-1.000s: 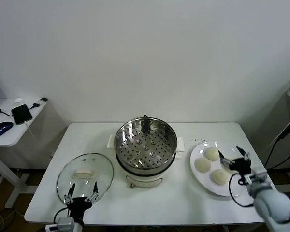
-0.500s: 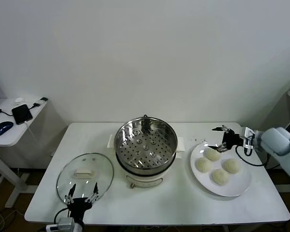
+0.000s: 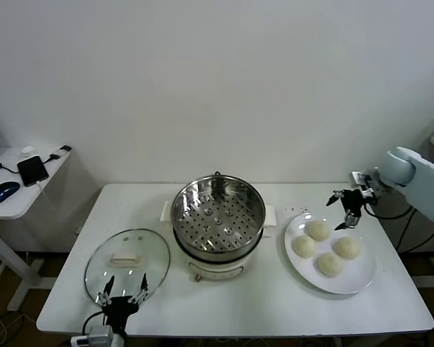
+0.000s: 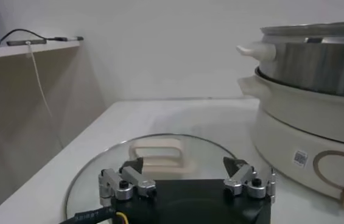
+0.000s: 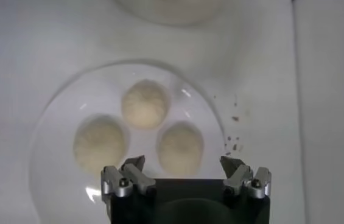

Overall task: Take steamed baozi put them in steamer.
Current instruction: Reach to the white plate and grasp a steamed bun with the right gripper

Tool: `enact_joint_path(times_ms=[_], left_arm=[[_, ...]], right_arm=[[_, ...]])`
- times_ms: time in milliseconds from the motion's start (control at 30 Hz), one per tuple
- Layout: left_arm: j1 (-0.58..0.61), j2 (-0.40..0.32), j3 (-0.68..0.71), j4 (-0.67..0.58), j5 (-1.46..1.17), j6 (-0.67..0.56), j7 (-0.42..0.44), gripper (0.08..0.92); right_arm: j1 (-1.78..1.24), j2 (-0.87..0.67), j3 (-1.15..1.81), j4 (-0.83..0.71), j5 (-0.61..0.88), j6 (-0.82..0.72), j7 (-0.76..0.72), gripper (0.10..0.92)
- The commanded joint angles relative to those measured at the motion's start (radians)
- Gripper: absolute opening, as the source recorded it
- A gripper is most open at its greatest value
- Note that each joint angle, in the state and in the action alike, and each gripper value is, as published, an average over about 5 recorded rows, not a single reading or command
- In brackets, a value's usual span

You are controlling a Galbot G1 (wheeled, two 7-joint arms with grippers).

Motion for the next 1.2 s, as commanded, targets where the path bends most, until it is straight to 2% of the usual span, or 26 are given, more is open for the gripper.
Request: enact_joint_path(times_ms=[33, 233, 533, 933, 1200], left_arm=[[-0.004, -0.003, 0.002, 0.007, 0.0, -0.001, 0.001, 0.823], [-0.005, -0.005, 0.003, 0.013, 0.002, -0.005, 0.001, 0.823], [-0.001, -0.007, 0.006, 0.017, 0.001, -0.009, 0.001, 0.823], [0.008, -0.007, 0.012, 0.014, 0.002, -0.014, 0.0, 0.823], [0.017, -0.008, 0.018, 0.009, 0.007, -0.019, -0.004, 0.823]], right_arm=[[0.001, 0.135, -0.11, -0.153, -0.011, -0.025, -0.006, 0.823], [-0.081, 0.196, -0.005, -0.243, -0.043, -0.028, 0.041, 0.823], [-0.143, 0.23, 0.05, -0.277, -0.073, -0.042, 0.061, 0.823], [-0.18, 0.231, 0.098, -0.285, -0.118, -0.055, 0.094, 0.821], [-0.183, 0.212, 0.114, -0.246, -0.115, -0.056, 0.095, 0.785]])
